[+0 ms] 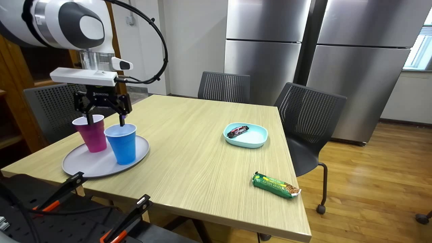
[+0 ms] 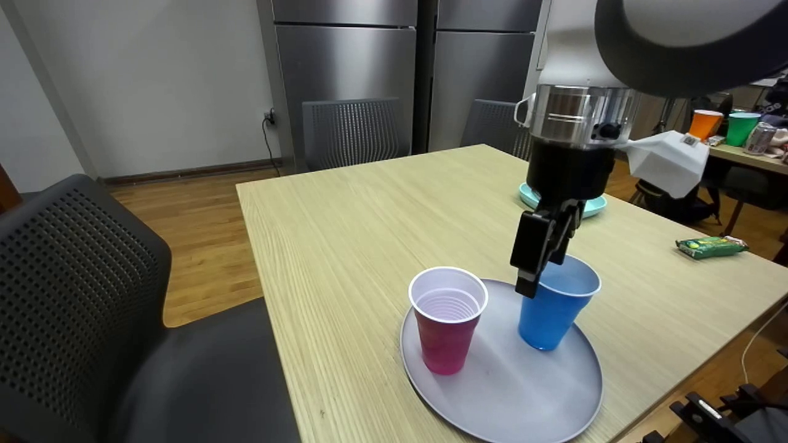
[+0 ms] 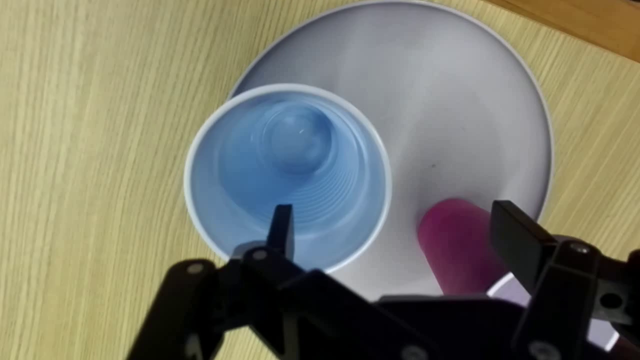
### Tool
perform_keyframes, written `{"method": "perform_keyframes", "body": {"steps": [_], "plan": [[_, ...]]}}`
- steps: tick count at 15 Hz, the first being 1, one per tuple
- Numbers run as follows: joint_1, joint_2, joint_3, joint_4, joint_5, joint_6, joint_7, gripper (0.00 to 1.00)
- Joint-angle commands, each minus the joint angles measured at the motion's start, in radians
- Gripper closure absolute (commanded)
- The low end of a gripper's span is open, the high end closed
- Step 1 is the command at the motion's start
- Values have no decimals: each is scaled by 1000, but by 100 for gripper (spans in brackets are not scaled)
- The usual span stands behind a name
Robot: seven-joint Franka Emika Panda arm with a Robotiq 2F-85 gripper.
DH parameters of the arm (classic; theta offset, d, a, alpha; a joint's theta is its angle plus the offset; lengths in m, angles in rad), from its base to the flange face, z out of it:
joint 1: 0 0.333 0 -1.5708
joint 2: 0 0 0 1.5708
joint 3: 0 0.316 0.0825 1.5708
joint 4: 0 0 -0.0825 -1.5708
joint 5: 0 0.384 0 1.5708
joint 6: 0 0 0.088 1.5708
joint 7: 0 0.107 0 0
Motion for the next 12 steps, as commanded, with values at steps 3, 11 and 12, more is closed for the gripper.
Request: {"method": "perform_keyframes", "body": {"steps": [3,11,12], "plan": [[-20,-127,-13,-7,218,-71,-148,0],[-60,-187,-116,30,206,-86,24,0],[-71,-186,-131,38,211,-87,41,0]]}}
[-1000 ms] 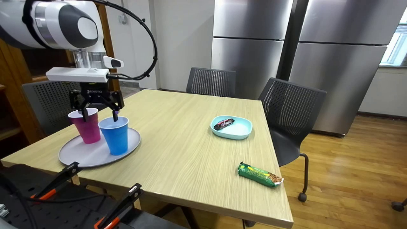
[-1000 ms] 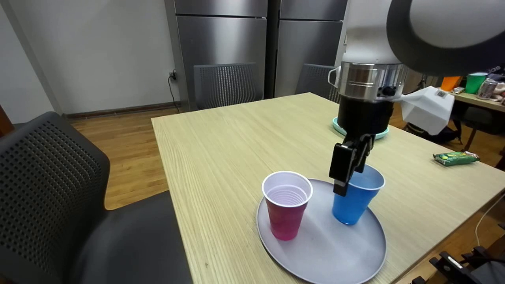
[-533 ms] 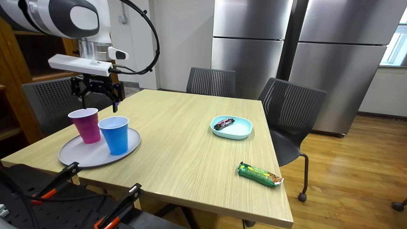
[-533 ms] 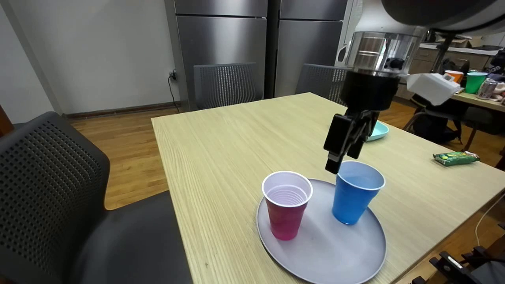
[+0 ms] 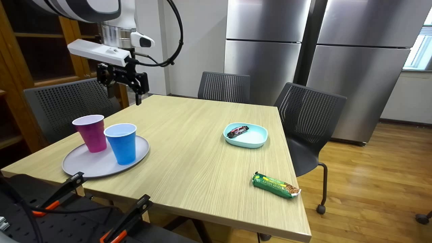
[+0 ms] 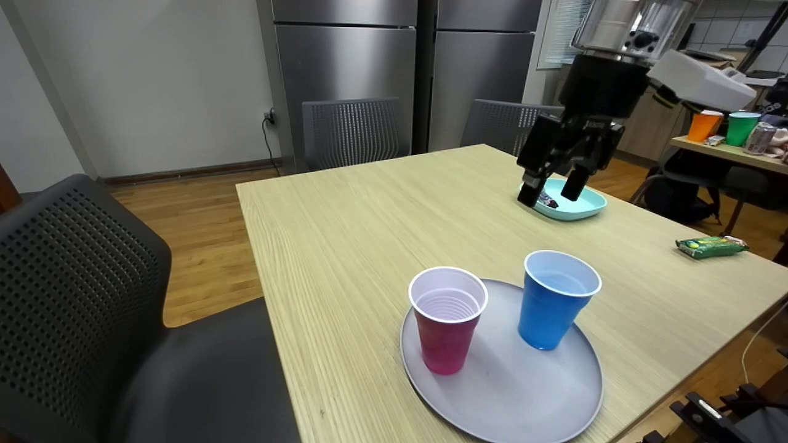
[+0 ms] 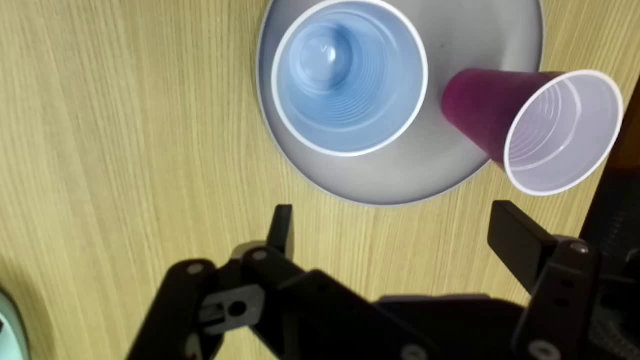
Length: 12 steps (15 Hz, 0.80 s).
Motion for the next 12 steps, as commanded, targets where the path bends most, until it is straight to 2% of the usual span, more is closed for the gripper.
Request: {"method": "perform_keyframes", "body": {"steps": [1,7,12], "plan": [[-42,-20,-32,33,-7,-48,95,0],[-140,19,-95,86,-50,-30,304,0],[-228,66,-142,130,-143,-19,517,0]]}}
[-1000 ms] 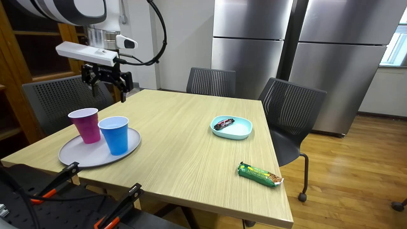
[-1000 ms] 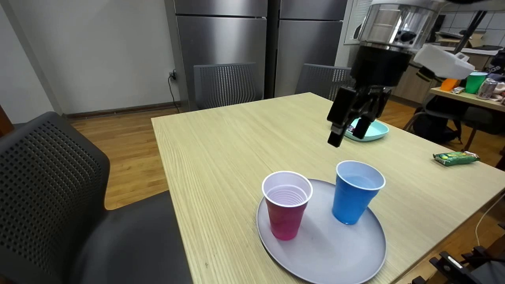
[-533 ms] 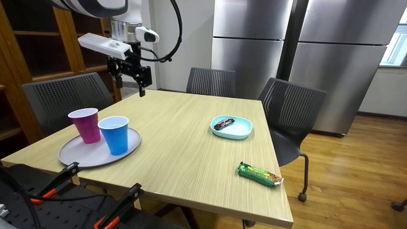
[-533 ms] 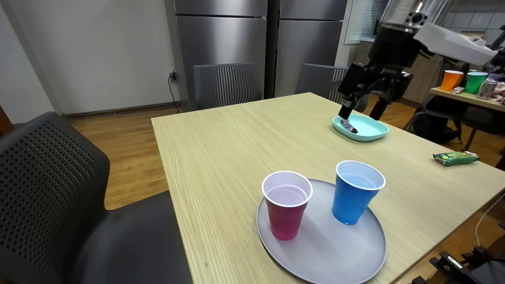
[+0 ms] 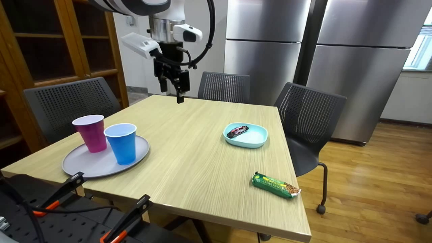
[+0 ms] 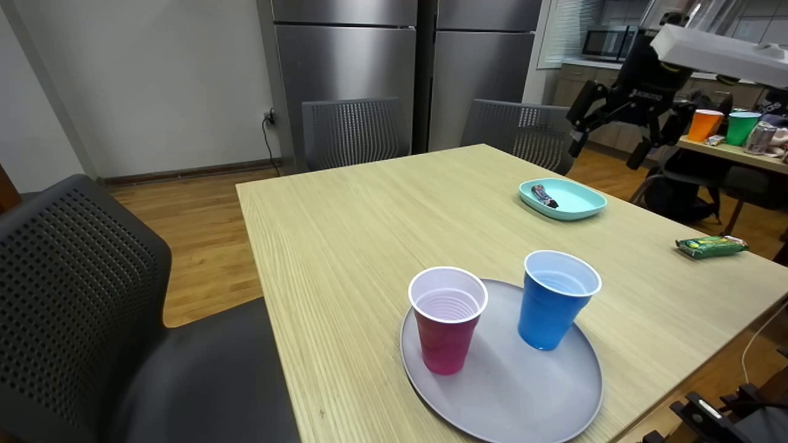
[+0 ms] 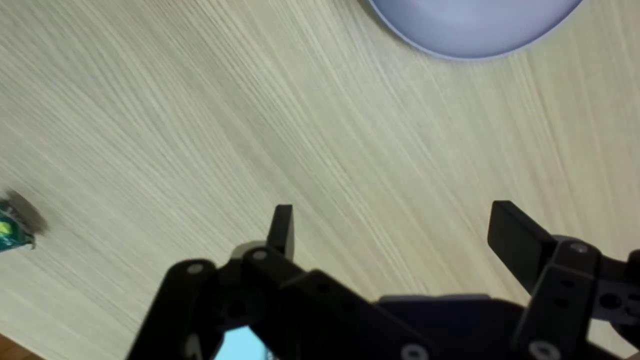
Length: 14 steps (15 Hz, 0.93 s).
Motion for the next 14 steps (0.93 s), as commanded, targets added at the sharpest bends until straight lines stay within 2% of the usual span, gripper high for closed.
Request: {"method": "perform_keyframes", "body": {"steps": [1,5,14], "plan": [[-57,46,-22,55,-67,-17,175,0],[-102,121,-72,111,-79,-32,306,0],[-144,303,-189,270,15,-137,521,0]]}}
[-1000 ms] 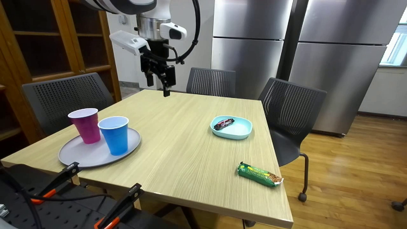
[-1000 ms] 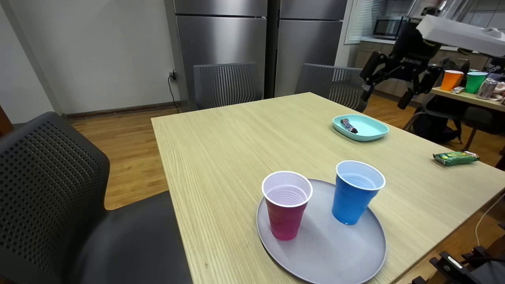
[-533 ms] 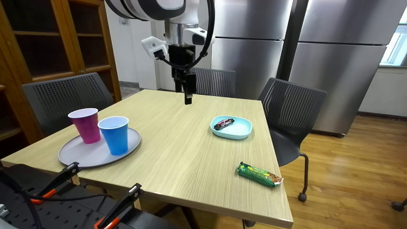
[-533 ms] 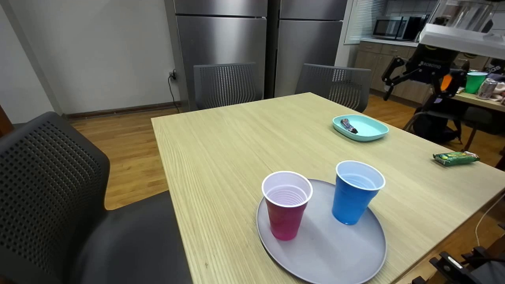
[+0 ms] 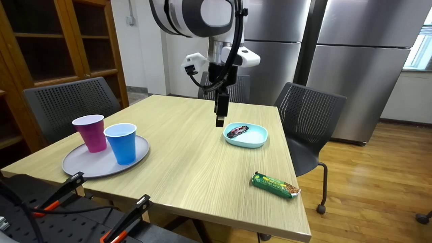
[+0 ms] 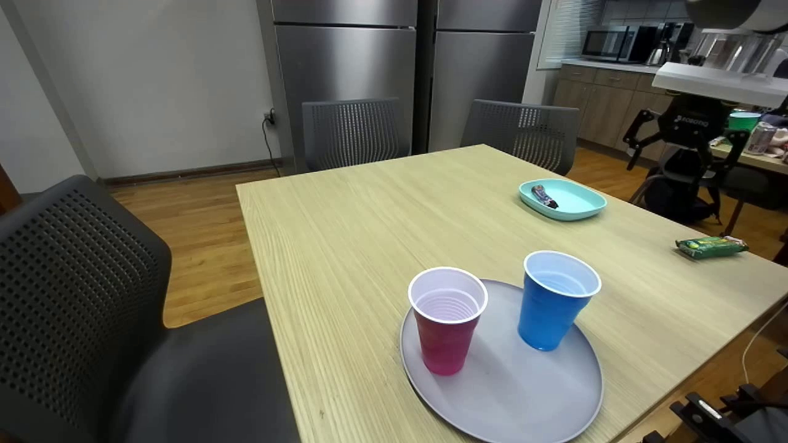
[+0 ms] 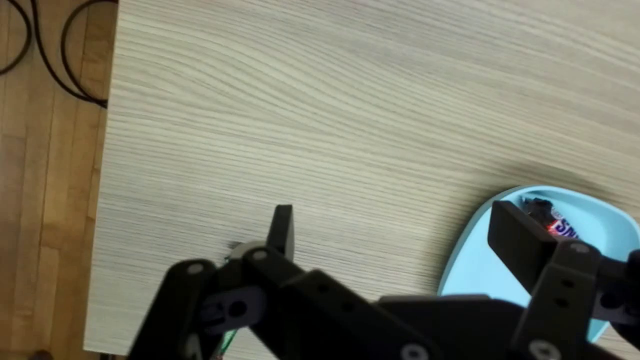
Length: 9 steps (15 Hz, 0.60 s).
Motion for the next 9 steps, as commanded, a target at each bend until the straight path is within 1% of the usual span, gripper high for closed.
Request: {"method": "perform_keyframes", "body": {"steps": [1,5,9], "plan": [[-16,85,-30,99,38,-88,114,0],[-37,161,-64,171,88,-139,219,0],[-62,236,-70,240,143,-139,250,0]]}}
